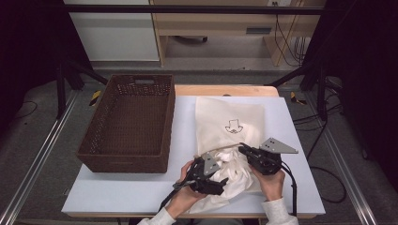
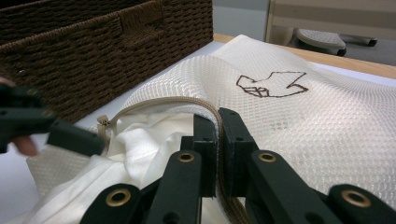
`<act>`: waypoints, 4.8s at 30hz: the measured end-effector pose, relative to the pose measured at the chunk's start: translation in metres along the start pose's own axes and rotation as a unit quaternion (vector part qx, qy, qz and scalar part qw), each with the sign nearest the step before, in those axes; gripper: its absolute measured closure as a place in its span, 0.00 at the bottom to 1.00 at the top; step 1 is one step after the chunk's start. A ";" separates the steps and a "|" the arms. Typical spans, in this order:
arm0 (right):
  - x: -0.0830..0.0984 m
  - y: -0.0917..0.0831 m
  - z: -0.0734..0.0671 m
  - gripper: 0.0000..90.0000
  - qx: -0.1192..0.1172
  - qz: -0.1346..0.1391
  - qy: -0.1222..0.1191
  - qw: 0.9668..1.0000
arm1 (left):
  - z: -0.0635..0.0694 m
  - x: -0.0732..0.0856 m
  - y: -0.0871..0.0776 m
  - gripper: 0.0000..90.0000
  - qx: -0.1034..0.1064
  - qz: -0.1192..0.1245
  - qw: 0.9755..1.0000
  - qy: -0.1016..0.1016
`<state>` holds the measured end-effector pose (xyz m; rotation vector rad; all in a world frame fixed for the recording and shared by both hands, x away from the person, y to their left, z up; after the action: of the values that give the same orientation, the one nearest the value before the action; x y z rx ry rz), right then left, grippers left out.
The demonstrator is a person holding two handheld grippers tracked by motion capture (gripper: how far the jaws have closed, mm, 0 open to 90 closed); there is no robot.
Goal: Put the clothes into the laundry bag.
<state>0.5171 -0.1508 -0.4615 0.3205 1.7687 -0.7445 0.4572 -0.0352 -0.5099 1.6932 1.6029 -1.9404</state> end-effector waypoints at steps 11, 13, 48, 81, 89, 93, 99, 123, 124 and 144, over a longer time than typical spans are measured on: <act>0.002 0.001 0.000 0.96 -0.004 -0.004 -0.002 1.000 | 0.031 0.019 0.015 0.80 0.049 -0.017 0.999 -0.011; 0.001 0.001 0.000 0.96 -0.003 -0.003 0.000 1.000 | 0.034 0.012 0.014 0.85 0.045 -0.007 0.999 -0.006; 0.001 0.000 0.000 0.95 0.003 -0.003 -0.002 1.000 | 0.019 -0.006 -0.005 0.32 0.016 0.018 0.999 0.020; 0.003 0.003 -0.002 0.95 0.000 -0.006 -0.003 1.000 | 0.009 -0.042 0.033 0.94 0.005 0.027 1.000 -0.001; 0.000 -0.001 -0.002 0.96 -0.001 0.001 -0.004 1.000 | 0.002 -0.047 0.088 0.93 -0.031 0.030 0.999 -0.003; 0.000 -0.001 -0.002 0.95 0.000 0.001 -0.002 1.000 | -0.006 -0.049 0.100 0.91 -0.050 0.042 0.998 -0.017; 0.003 0.001 -0.001 0.96 0.000 -0.004 -0.001 1.000 | 0.002 -0.041 0.078 0.56 -0.008 0.027 0.999 -0.021; 0.005 0.001 -0.002 0.95 0.002 -0.010 -0.005 1.000 | 0.018 0.057 -0.011 0.33 0.016 -0.029 0.999 0.007; 0.005 0.001 -0.002 0.95 0.003 -0.010 -0.006 1.000 | 0.020 0.057 -0.013 0.37 0.017 -0.029 0.999 0.007; 0.005 0.003 -0.003 0.96 -0.002 -0.010 -0.005 1.000 | 0.011 -0.002 0.003 0.95 0.006 0.030 0.999 -0.011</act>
<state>0.5147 -0.1479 -0.4668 0.2951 1.7670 -0.7553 0.4532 -0.0457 -0.5121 1.6966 1.5192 -1.9377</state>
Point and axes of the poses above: each handheld gripper's, and its own axes: y roughly forward along the jaws, x roughly out of its underside, z roughly to its right, the point moved 10 cm from there along y, roughly forward along the jaws, and after that the axes turned 14 degrees about -x, right-handed, at the moved point
